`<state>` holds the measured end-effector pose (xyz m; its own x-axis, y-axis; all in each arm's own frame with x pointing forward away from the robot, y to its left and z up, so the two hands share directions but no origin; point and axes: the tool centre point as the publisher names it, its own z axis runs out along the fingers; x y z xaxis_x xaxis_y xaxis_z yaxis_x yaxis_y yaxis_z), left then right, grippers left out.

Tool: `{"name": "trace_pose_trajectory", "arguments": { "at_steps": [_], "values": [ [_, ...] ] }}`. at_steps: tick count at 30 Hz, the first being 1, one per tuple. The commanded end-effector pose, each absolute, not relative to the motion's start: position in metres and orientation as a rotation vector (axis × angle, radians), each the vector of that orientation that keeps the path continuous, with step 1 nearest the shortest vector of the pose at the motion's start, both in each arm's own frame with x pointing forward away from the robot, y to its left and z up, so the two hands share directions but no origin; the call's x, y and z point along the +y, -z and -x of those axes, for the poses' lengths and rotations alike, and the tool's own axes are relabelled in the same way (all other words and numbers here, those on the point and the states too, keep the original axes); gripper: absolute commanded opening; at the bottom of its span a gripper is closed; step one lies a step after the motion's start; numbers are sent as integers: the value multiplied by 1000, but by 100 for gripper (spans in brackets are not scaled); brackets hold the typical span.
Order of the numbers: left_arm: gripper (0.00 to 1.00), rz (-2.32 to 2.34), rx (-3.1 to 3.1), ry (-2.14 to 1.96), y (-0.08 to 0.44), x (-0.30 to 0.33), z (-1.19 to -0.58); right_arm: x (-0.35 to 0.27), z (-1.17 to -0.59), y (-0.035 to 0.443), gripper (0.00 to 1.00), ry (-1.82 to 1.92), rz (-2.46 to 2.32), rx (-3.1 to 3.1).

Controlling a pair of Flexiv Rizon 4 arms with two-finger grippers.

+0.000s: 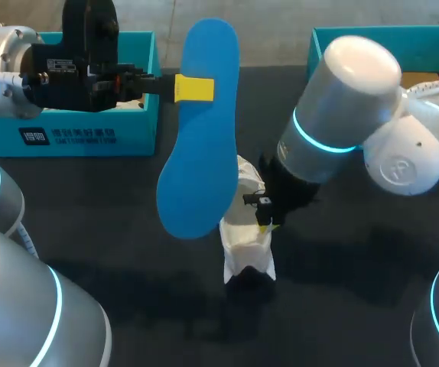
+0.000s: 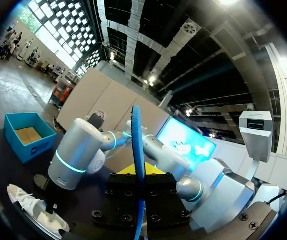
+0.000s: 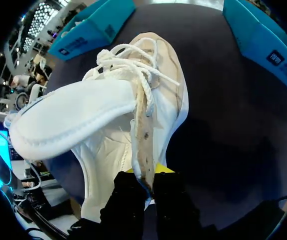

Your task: Take the shoe out of the shoebox, open the shoe tongue, remove and reinsert the insole, then place the shoe into the shoebox

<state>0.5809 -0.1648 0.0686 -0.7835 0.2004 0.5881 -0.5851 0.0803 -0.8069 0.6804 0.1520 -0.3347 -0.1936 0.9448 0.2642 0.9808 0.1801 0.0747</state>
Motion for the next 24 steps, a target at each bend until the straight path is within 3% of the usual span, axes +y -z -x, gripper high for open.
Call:
{"name": "trace_pose_trajectory", "arguments": {
  "at_steps": [1,24],
  "values": [
    [0,-379,-1788,-1763,-68,-166,-581,160,-672,339,0,368,1928,-2281],
    [0,-379,-1788,-1763,-68,-166,-581,174,-671,369,0,388,1980,-2171]
  ]
}}
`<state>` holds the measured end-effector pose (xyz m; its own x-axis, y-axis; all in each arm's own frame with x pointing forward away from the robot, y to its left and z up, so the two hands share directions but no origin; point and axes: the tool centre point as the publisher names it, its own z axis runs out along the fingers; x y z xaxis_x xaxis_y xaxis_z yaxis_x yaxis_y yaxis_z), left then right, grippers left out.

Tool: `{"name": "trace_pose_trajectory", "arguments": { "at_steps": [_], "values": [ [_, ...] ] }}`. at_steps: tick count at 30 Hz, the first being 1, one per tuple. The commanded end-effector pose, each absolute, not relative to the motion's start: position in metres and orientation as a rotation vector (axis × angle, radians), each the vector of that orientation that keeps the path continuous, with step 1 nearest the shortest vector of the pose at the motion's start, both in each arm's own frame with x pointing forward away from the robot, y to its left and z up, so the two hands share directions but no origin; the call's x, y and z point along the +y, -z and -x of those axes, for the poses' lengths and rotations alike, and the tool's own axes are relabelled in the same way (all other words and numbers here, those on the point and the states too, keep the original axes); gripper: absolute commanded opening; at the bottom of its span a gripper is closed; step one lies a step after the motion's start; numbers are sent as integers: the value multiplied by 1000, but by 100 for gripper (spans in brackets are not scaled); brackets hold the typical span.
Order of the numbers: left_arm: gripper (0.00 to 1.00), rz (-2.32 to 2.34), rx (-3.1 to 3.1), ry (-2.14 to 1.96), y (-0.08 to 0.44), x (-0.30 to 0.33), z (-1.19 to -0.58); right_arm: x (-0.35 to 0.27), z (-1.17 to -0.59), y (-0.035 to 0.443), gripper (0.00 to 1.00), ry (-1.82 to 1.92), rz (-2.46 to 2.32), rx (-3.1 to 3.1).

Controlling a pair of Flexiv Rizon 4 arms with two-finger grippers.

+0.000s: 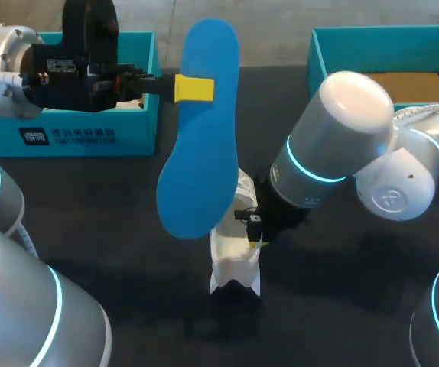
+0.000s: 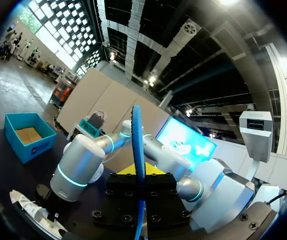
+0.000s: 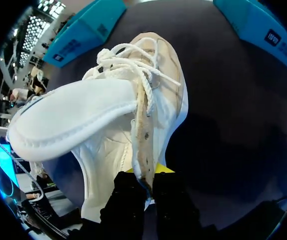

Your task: Take the shoe out of the shoebox, open the shoe tongue, remove and reinsert the insole, then place the shoe into the shoebox

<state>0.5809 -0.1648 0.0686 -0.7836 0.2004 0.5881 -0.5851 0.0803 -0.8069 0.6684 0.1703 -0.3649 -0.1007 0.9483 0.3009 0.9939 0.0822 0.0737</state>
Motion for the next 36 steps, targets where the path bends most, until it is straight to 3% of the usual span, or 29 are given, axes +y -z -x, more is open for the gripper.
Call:
{"name": "trace_pose_trajectory", "arguments": {
  "at_steps": [1,17,18,20,21,22,36],
  "values": [
    [0,-379,-1788,-1763,-68,-166,-581,175,-672,370,0,388,1982,-2168],
    [0,-379,-1788,-1763,-68,-166,-581,175,-682,388,0,367,2001,-2094],
    [0,-379,-1788,-1763,-68,-166,-581,175,-682,388,7,364,2001,-2095],
    [0,-379,-1788,-1763,-68,-166,-581,175,-683,387,41,362,2004,-2095],
    [0,-379,-1788,-1763,-68,-166,-581,176,-682,386,66,361,2005,-2096],
    [0,-379,-1788,-1763,-68,-166,-581,176,-682,384,100,361,2006,-2097],
    [0,-379,-1788,-1763,-68,-166,-581,172,-680,345,100,384,2023,-2101]
  ]
}}
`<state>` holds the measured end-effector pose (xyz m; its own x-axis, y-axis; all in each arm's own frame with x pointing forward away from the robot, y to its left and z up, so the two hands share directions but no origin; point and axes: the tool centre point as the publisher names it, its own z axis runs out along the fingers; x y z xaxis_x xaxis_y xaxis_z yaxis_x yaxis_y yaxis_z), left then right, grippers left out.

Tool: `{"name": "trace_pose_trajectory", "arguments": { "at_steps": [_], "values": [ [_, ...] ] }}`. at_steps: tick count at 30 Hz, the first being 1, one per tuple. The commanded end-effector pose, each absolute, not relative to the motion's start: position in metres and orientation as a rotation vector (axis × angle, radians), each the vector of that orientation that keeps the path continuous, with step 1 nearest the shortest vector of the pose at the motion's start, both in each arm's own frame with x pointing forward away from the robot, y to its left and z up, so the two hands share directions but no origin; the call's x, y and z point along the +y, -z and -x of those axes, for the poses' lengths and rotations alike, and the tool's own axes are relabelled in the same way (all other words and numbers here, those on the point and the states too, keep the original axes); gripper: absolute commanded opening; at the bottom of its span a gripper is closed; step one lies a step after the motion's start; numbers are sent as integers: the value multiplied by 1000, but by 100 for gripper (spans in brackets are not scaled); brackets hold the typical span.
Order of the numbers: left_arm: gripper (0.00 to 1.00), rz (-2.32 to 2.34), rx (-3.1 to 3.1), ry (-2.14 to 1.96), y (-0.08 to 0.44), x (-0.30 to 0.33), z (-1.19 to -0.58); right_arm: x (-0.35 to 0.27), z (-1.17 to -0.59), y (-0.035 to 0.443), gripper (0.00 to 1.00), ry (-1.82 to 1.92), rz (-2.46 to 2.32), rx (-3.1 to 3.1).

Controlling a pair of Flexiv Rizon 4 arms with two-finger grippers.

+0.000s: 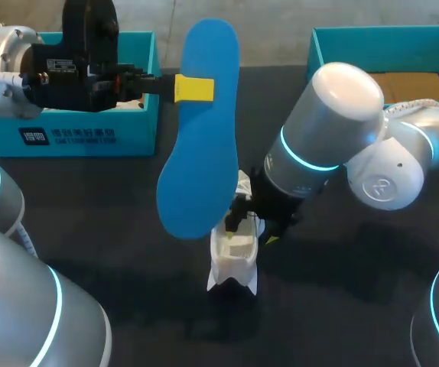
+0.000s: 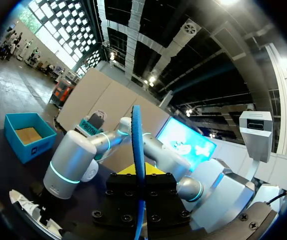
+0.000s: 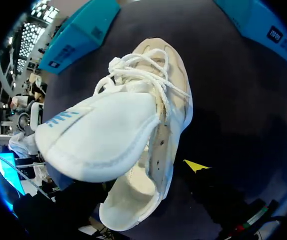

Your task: Take the shoe out of the shoebox, open the shoe tongue, remove and reinsert the insole, then place the shoe into the shoebox

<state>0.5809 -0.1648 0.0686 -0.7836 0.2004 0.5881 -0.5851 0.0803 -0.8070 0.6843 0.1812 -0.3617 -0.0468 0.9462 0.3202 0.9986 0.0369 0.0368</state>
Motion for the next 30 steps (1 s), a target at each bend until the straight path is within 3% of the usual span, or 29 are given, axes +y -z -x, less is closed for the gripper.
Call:
{"name": "trace_pose_trajectory", "arguments": {
  "at_steps": [1,21,30],
  "values": [
    [0,-379,-1788,-1763,-68,-166,-581,170,-680,340,100,404,2010,-2099],
    [0,-379,-1788,-1763,-68,-166,-581,135,-695,265,100,702,1799,-1995],
    [0,-379,-1788,-1763,-68,-166,-581,131,-703,253,100,785,1757,-1923]
  ]
}}
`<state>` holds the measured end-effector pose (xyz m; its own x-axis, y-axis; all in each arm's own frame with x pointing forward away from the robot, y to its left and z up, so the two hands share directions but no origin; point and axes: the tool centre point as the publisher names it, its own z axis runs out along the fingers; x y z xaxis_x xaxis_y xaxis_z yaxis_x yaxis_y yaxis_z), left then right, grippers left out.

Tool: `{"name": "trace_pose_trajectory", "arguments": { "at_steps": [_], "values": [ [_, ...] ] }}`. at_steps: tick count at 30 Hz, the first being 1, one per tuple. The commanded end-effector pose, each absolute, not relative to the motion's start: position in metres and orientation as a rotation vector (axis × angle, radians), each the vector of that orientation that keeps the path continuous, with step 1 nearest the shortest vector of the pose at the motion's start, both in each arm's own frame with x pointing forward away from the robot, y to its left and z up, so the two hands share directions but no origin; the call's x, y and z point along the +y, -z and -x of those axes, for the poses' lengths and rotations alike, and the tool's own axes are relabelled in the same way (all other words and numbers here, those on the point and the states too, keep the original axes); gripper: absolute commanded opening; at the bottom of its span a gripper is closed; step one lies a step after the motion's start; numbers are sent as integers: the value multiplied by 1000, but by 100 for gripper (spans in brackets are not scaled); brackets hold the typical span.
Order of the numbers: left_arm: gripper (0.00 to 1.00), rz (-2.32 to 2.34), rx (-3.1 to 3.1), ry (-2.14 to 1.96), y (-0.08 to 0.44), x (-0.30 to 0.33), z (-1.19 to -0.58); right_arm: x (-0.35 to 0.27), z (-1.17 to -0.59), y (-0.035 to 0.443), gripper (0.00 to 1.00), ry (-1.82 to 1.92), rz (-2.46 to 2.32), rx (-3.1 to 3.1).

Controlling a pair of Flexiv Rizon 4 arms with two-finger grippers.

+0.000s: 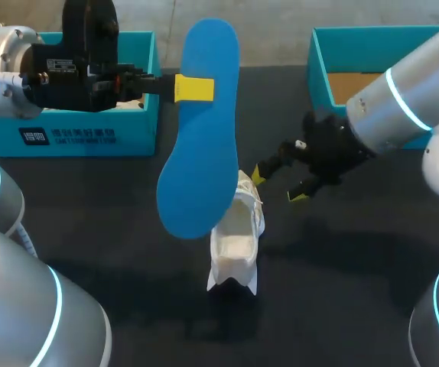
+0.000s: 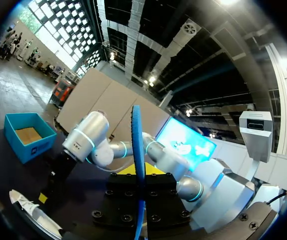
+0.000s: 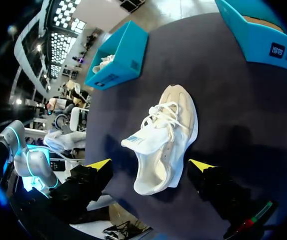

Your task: Take the shoe out of the shoebox, open the shoe tongue, remove and reinsert the insole, then place the shoe into the shoebox

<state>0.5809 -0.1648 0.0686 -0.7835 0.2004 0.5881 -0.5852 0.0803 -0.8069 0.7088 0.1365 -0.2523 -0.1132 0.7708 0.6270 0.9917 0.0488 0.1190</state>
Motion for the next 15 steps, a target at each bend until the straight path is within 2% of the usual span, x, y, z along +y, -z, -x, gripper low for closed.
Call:
{"name": "trace_pose_trajectory", "arguments": {
  "at_steps": [1,10,15],
  "values": [
    [0,-379,-1788,-1763,-68,-166,-581,131,-703,253,100,785,1757,-1923],
    [0,-379,-1788,-1763,-68,-166,-581,131,-703,253,100,785,1757,-1923],
    [0,-379,-1788,-1763,-68,-166,-581,126,-719,230,100,883,1699,-1732]
  ]
}}
